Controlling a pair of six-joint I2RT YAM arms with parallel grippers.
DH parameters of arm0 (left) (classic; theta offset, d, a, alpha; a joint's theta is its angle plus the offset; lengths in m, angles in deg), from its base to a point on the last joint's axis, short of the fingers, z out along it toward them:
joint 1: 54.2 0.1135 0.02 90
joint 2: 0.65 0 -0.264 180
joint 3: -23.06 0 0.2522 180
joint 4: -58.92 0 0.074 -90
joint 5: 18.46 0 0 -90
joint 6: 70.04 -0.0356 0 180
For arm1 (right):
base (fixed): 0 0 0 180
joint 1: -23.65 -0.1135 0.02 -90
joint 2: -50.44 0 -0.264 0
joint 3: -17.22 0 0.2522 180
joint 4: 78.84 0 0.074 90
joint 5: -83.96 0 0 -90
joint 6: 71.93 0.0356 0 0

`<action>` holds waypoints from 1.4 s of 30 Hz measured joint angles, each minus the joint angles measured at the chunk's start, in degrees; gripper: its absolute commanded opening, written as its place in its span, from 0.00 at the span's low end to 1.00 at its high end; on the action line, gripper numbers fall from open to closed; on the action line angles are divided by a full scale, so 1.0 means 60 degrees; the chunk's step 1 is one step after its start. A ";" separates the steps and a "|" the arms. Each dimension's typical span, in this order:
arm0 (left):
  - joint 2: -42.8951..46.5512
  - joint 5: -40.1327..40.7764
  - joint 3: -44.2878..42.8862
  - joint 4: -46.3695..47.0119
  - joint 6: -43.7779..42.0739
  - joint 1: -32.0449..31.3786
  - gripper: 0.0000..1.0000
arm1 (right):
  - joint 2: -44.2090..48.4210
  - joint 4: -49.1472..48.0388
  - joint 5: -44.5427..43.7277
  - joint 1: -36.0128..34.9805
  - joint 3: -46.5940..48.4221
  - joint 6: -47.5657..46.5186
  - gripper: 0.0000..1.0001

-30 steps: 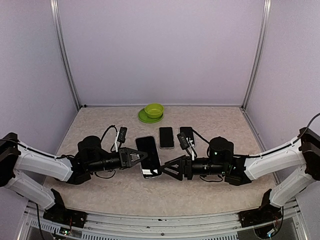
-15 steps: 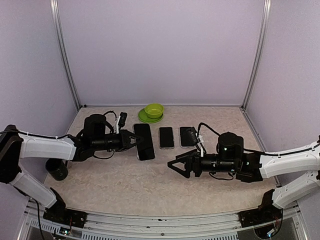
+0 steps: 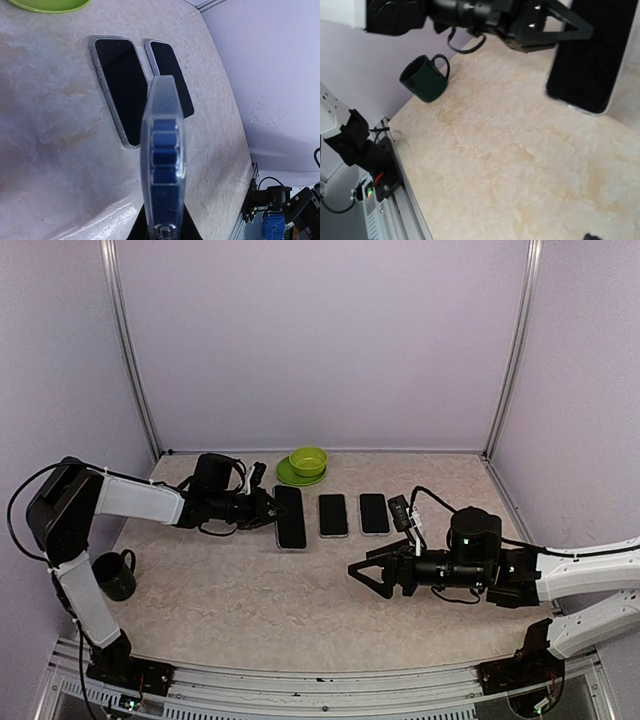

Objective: Put the phone into the phone case
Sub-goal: Place the phone with the phone case at the center of the board.

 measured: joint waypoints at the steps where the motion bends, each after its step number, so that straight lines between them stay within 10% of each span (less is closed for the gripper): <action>1: -0.0208 -0.0076 -0.0149 -0.0047 -0.0044 0.0080 0.00 | 0.0004 0.0000 -0.0004 0.0000 -0.0025 0.0004 0.88; 29: -0.3774 -0.1220 -0.4266 -0.2677 -0.0943 0.1231 0.00 | -0.0346 -0.0321 0.0058 0.0000 -0.0514 0.0142 0.87; 42: -0.4462 -0.1628 -0.5202 -0.3235 -0.1027 0.1315 0.15 | -0.0459 -0.0306 0.0033 0.0004 -0.0510 0.0127 0.87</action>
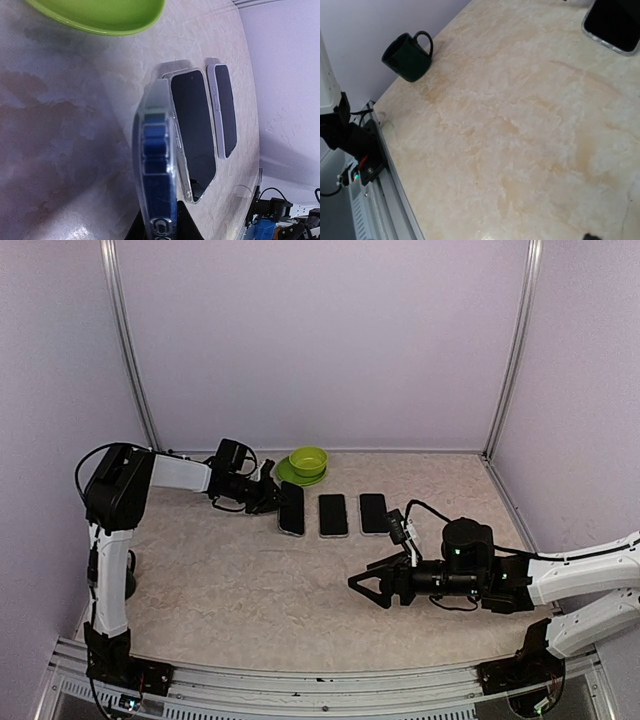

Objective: Put the phone into the phone case
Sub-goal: Place the phone with the phone case at the center of the board.

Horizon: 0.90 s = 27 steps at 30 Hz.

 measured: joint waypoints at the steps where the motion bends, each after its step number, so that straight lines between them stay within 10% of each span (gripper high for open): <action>1: -0.0033 0.0011 -0.0044 -0.0022 -0.0022 0.0000 0.15 | 0.0000 0.0000 -0.0004 0.0000 -0.0004 -0.0007 0.87; 27: -0.0601 0.0616 -0.0586 -0.0361 -0.0382 0.0109 0.54 | -0.0426 0.0058 -0.0011 0.0113 0.0149 -0.0131 0.87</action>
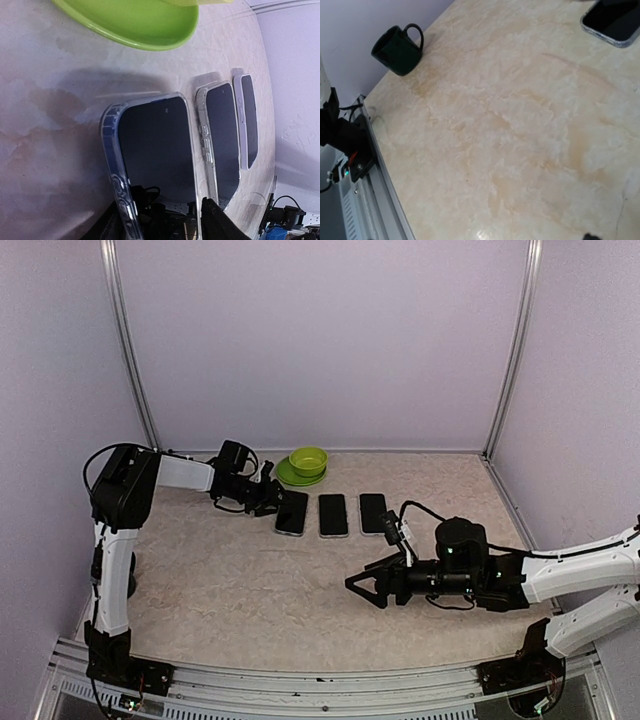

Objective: Put the phone into the phone case
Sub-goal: Place the phone with the phone case at the center of the board, then reset both arms

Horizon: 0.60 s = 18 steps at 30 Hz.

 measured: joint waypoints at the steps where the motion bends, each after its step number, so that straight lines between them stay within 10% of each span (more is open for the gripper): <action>1: 0.0004 0.0015 0.0000 0.0018 0.0004 0.0004 0.55 | -0.0007 0.0011 0.0004 0.0000 0.0029 0.0000 0.87; 18: 0.2506 0.1566 0.3304 0.1395 0.1253 0.0098 0.83 | 0.0412 0.0954 -0.0718 0.0291 0.0361 -0.0044 0.97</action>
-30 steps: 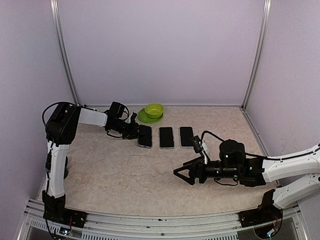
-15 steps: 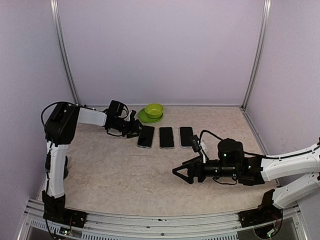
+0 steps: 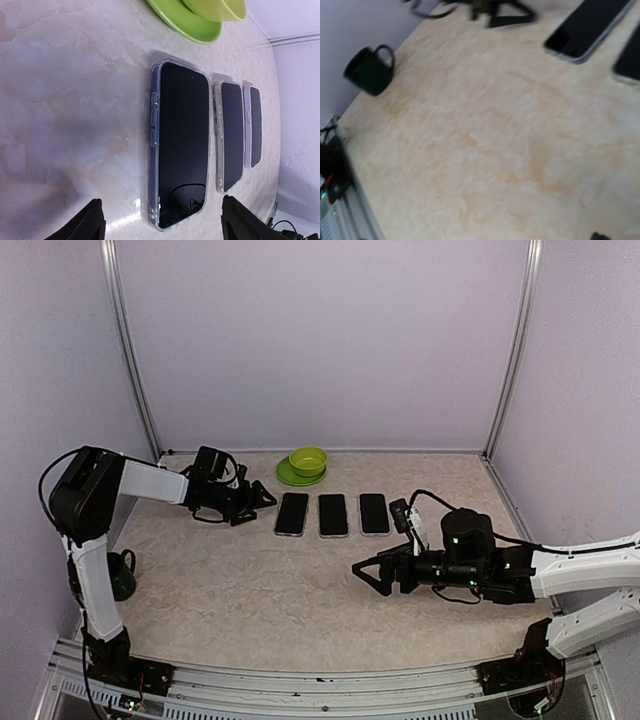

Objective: Put the phone into the phone case
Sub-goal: Reset both arms

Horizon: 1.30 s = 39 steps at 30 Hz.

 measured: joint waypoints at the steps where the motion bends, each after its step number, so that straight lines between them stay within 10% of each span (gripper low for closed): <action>1: 0.0382 0.0244 0.0291 0.0004 0.0055 -0.0062 0.85 | 0.0127 0.0186 -0.0157 0.0025 0.0033 -0.0011 0.98; 26: 0.8692 0.6091 0.5705 0.0772 -0.0678 -0.3880 0.99 | 0.3457 0.4929 -0.3974 0.0925 0.0357 -0.0911 1.00; 39: 1.2823 0.7934 0.7457 0.0149 -0.0142 -0.4240 0.99 | 0.4794 0.5992 -0.4721 0.1202 0.0492 -0.1009 1.00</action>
